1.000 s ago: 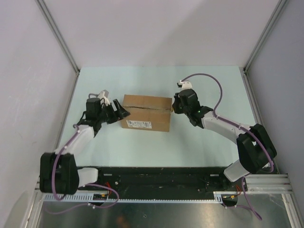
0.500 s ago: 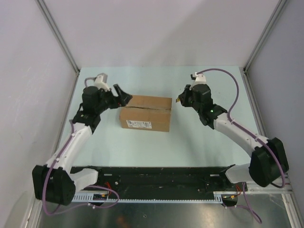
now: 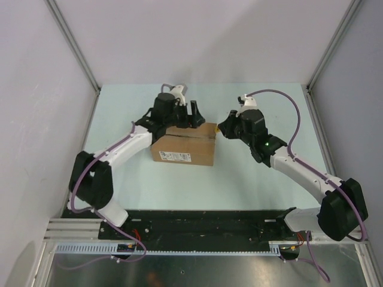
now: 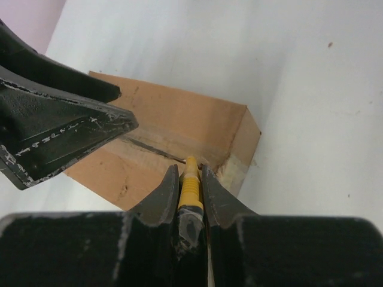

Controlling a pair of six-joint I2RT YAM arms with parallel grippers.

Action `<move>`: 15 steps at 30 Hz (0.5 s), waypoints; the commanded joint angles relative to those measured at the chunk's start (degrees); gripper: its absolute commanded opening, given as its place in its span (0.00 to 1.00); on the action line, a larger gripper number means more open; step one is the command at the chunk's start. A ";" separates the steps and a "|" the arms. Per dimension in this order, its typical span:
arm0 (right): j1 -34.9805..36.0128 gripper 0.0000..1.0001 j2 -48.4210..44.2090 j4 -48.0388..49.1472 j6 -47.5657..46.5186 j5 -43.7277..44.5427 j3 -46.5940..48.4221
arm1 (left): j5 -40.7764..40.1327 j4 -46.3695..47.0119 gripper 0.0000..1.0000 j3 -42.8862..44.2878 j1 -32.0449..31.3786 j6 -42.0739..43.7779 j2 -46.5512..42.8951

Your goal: Unpack the express box

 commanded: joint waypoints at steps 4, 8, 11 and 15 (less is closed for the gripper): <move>-1.96 0.00 1.43 7.03 3.59 -0.18 -4.69 | -5.48 0.69 0.86 9.07 -5.28 4.69 8.01; -2.75 0.00 1.44 8.00 5.08 0.61 -6.62 | -8.90 0.25 0.86 11.18 -7.74 6.54 10.84; -3.46 0.00 0.30 8.44 6.14 1.57 -7.95 | -12.16 -0.45 0.86 11.71 -9.50 7.95 12.41; -4.34 0.00 0.12 9.14 6.84 0.88 -9.53 | -16.90 -3.35 0.85 14.87 -10.73 8.57 15.58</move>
